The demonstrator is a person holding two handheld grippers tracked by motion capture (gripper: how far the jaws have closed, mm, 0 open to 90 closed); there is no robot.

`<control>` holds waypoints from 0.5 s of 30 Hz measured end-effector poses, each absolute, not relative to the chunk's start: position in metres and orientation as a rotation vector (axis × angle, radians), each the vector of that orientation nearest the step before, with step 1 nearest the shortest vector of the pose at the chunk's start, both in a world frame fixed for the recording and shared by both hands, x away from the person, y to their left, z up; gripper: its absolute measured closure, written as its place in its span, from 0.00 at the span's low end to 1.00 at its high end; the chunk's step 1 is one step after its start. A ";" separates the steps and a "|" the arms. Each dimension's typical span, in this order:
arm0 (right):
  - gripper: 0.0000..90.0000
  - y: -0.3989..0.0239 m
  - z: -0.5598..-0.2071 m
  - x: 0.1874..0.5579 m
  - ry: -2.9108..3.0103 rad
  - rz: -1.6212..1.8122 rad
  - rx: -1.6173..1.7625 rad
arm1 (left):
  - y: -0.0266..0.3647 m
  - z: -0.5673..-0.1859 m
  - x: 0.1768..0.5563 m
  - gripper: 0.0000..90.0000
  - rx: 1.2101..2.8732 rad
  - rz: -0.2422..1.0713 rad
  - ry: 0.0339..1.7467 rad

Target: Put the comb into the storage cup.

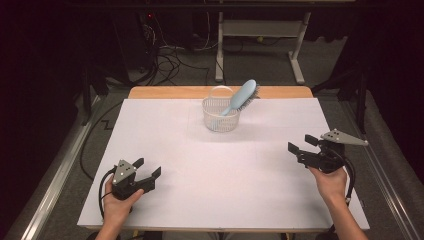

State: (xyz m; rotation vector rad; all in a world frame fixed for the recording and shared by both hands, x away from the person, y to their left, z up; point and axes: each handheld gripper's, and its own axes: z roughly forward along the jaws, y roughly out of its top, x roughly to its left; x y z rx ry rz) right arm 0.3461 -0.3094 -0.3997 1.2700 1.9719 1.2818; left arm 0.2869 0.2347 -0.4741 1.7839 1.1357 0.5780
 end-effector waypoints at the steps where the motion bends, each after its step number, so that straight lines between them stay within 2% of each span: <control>1: 0.29 -0.310 -0.400 0.346 1.971 1.283 1.270 | 0.235 -0.474 0.287 0.31 1.783 0.579 1.136; 15: 0.28 -0.312 -0.406 0.335 1.960 1.301 1.270 | 0.235 -0.474 0.287 0.31 1.781 0.578 1.137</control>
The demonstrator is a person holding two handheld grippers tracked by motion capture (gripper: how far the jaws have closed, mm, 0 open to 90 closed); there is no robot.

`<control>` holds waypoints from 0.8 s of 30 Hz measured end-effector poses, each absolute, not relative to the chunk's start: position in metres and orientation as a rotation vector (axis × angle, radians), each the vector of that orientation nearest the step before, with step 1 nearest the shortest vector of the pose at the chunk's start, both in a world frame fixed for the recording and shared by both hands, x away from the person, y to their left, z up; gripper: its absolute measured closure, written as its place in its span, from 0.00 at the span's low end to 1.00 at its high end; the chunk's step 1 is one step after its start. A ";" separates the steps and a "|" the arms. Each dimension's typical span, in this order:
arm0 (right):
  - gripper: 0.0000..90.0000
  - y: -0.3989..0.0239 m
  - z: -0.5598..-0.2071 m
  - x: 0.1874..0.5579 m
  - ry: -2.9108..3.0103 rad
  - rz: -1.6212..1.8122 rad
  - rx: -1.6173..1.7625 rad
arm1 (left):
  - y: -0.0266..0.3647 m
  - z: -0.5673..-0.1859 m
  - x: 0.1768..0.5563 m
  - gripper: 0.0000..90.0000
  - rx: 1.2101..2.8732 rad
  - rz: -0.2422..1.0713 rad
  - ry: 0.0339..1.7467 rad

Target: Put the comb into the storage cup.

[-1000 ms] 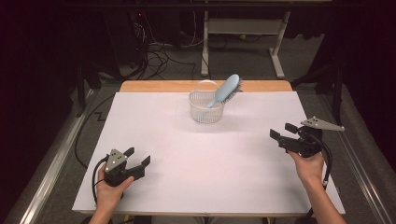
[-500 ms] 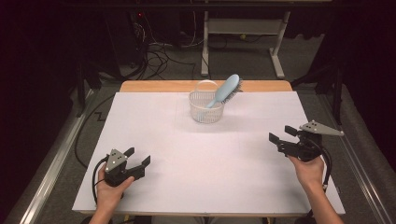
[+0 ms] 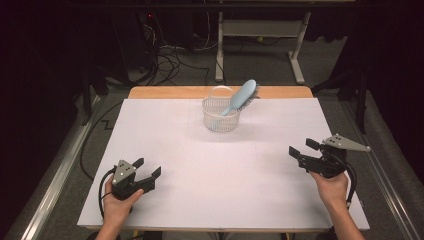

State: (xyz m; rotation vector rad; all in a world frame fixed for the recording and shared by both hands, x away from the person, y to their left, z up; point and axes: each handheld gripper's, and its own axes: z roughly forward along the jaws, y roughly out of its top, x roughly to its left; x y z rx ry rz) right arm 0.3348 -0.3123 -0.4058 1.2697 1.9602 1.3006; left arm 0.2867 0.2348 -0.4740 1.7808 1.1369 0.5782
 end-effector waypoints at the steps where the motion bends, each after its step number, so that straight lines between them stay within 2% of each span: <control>1: 0.28 -0.313 -0.406 0.334 1.957 1.301 1.271 | 0.235 -0.474 0.287 0.31 1.781 0.577 1.137; 24: 0.28 -0.321 -0.414 0.320 1.923 1.326 1.288 | 0.234 -0.474 0.287 0.31 1.782 0.576 1.136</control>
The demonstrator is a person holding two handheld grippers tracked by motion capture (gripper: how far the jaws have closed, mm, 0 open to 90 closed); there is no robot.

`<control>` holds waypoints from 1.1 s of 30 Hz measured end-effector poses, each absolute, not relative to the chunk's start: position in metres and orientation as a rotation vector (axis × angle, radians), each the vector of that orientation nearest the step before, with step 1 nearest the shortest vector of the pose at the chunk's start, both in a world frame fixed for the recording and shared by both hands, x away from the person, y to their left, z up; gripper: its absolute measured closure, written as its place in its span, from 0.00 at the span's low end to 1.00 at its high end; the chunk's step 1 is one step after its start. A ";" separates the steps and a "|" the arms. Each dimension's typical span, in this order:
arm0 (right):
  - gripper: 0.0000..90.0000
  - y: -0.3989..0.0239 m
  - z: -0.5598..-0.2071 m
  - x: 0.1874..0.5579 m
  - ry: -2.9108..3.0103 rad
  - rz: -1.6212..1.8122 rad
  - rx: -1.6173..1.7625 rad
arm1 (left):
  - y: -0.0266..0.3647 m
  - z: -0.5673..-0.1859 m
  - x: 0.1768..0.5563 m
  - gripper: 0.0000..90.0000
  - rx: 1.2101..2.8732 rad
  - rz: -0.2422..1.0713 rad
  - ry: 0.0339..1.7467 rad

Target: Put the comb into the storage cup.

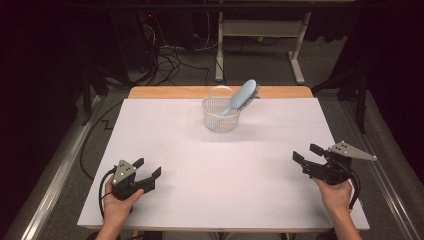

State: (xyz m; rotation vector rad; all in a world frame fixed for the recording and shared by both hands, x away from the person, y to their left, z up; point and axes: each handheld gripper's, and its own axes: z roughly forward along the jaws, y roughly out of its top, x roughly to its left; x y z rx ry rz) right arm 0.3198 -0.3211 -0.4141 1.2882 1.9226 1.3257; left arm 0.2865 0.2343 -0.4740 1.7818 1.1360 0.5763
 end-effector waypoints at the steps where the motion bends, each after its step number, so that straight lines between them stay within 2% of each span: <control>1: 0.28 -0.321 -0.415 0.319 1.922 1.326 1.290 | 0.234 -0.474 0.287 0.31 1.782 0.576 1.136; 33: 0.27 -0.325 -0.426 0.307 1.907 1.329 1.304 | 0.234 -0.474 0.286 0.31 1.782 0.577 1.134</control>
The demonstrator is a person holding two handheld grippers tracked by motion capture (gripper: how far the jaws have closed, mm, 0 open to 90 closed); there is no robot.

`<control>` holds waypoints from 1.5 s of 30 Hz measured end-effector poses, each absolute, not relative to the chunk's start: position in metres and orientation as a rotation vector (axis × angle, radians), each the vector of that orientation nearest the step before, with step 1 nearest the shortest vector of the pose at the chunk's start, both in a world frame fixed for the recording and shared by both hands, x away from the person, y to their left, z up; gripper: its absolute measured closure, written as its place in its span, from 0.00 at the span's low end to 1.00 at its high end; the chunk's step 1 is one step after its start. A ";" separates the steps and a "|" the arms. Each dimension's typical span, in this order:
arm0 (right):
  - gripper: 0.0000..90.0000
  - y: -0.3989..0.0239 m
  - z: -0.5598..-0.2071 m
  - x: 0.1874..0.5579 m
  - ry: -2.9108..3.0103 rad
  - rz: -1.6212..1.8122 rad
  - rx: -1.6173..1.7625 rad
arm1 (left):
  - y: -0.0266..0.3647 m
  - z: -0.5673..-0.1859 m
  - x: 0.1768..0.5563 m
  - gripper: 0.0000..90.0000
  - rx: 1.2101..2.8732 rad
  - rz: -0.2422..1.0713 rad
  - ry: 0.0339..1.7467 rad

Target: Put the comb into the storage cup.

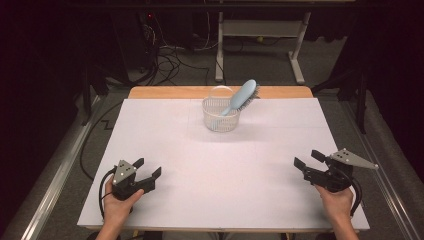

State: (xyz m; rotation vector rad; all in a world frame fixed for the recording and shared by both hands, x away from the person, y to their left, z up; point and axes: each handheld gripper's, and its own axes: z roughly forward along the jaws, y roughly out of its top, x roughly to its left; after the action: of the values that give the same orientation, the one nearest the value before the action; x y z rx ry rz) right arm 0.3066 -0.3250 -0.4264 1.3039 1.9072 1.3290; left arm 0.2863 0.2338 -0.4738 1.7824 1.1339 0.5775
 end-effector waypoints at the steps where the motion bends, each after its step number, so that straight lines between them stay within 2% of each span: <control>1: 0.27 -0.325 -0.427 0.306 1.907 1.328 1.305 | 0.234 -0.474 0.286 0.31 1.783 0.577 1.134; 45: 0.25 -0.332 -0.444 0.293 1.894 1.329 1.350 | 0.234 -0.473 0.286 0.31 1.780 0.577 1.134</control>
State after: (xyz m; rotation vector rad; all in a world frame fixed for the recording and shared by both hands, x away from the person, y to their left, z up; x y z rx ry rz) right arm 0.2926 -0.3318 -0.4443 1.3502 1.8937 1.3290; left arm 0.2856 0.2337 -0.4734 1.7800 1.1337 0.5769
